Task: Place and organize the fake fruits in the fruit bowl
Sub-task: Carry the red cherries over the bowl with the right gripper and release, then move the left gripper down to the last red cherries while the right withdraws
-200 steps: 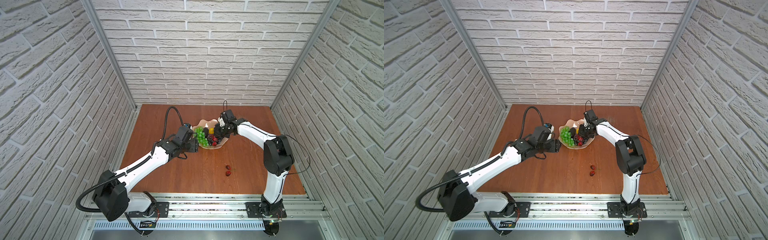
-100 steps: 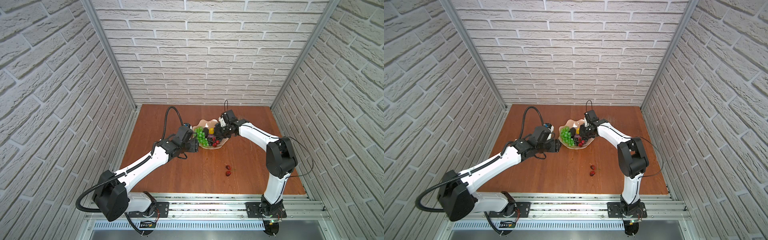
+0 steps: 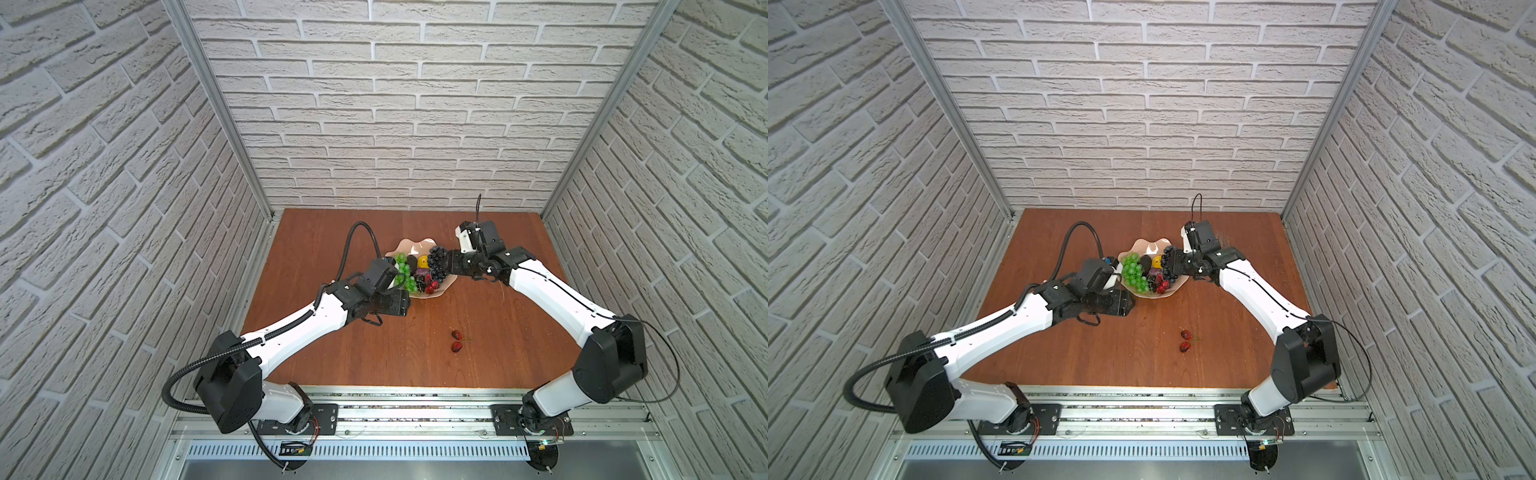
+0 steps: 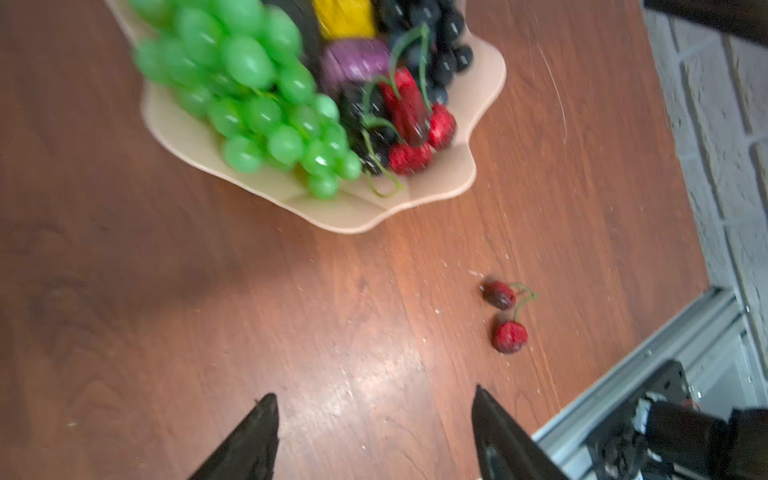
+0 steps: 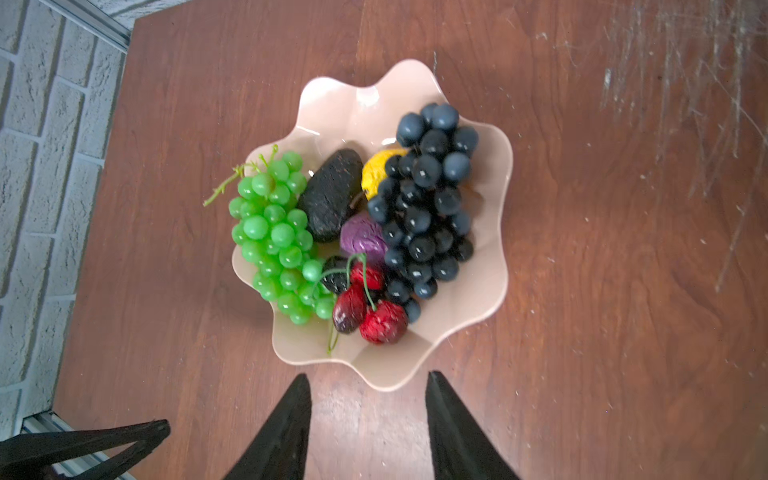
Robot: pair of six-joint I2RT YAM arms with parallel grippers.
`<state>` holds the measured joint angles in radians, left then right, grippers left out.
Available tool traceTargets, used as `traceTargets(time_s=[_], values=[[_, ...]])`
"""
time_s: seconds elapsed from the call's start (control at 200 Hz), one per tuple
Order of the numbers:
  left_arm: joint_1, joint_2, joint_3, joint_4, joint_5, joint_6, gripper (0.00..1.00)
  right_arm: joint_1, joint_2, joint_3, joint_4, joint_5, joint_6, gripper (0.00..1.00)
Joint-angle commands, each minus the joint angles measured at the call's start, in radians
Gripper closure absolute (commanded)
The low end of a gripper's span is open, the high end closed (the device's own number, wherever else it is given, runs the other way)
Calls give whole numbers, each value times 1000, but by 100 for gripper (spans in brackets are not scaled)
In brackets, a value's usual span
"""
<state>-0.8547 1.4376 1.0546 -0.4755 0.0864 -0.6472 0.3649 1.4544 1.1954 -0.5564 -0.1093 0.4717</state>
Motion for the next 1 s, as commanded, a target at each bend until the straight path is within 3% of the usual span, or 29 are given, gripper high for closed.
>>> traceTargets(time_s=[0.0,0.245,0.355,0.485,0.62,0.995], values=[[-83,75,74,-13,18,70,30,-13,-95,-102,-5,27,18,49],[-264,300,282,-21,-66,270,40,-210,-196,-281,45,-98,65,49],[-311,400,368,-52,-86,351,50,-299,-201,-273,38,-135,37,49],[-357,472,431,-46,-71,435,49,-410,-187,-236,38,-194,-1,48],[-381,553,508,-70,-46,514,45,-459,-164,-228,65,-227,-3,49],[-375,698,632,-149,-108,654,45,-492,-201,-301,79,-262,-10,49]])
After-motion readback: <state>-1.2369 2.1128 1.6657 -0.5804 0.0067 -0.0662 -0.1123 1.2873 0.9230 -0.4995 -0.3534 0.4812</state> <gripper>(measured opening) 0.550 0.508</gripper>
